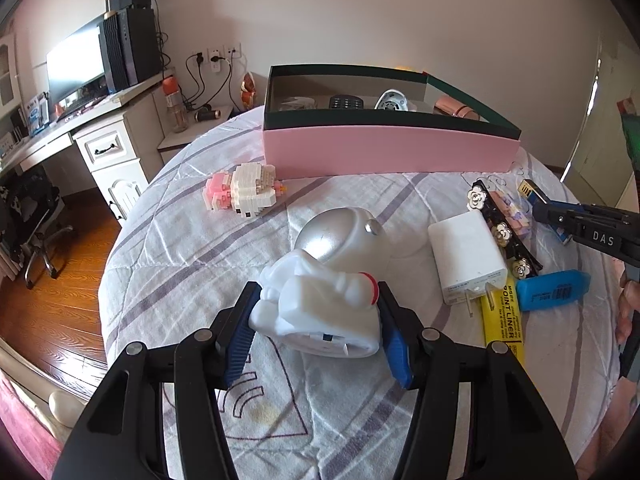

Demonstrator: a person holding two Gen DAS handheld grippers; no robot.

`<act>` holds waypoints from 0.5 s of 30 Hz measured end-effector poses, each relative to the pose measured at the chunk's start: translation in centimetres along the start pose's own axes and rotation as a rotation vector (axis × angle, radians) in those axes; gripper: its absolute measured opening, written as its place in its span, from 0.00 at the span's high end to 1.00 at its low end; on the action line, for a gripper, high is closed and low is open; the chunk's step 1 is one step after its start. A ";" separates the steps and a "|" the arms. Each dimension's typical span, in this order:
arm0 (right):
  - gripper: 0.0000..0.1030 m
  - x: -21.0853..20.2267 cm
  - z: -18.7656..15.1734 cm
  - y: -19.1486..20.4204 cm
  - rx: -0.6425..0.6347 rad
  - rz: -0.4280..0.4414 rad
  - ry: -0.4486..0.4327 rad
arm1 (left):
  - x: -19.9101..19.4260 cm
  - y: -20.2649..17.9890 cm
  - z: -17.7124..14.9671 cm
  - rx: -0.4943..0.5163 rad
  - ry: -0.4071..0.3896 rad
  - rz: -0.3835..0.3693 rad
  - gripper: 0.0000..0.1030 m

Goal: Organize rigid objects
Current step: 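Carry the piggy bank into the pink box with the left tool while the right tool carries the blue-gold box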

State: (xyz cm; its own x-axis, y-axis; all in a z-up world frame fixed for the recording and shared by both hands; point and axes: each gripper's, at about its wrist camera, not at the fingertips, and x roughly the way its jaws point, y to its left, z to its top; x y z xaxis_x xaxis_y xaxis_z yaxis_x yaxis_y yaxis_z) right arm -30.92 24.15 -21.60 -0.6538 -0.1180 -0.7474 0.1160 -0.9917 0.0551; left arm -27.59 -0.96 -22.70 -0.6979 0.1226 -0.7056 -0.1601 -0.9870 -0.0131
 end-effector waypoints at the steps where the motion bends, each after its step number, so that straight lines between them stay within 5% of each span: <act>1: 0.80 -0.2 0.0 0.0 0.000 0.002 -0.003 | -0.2 0.0 0.0 0.004 -0.001 -0.002 0.45; 15: 0.80 -3.8 -0.3 0.1 0.004 0.025 -0.059 | -3.4 -1.5 1.1 0.041 -0.056 -0.007 0.45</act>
State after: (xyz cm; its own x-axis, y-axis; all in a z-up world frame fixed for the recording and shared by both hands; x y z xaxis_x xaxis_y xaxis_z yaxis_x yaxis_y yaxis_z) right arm -28.16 24.49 -18.92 -0.6934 -0.1452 -0.7058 0.1300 -0.9886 0.0757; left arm -25.69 0.25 -19.50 -0.7347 0.1361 -0.6646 -0.1927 -0.9812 0.0120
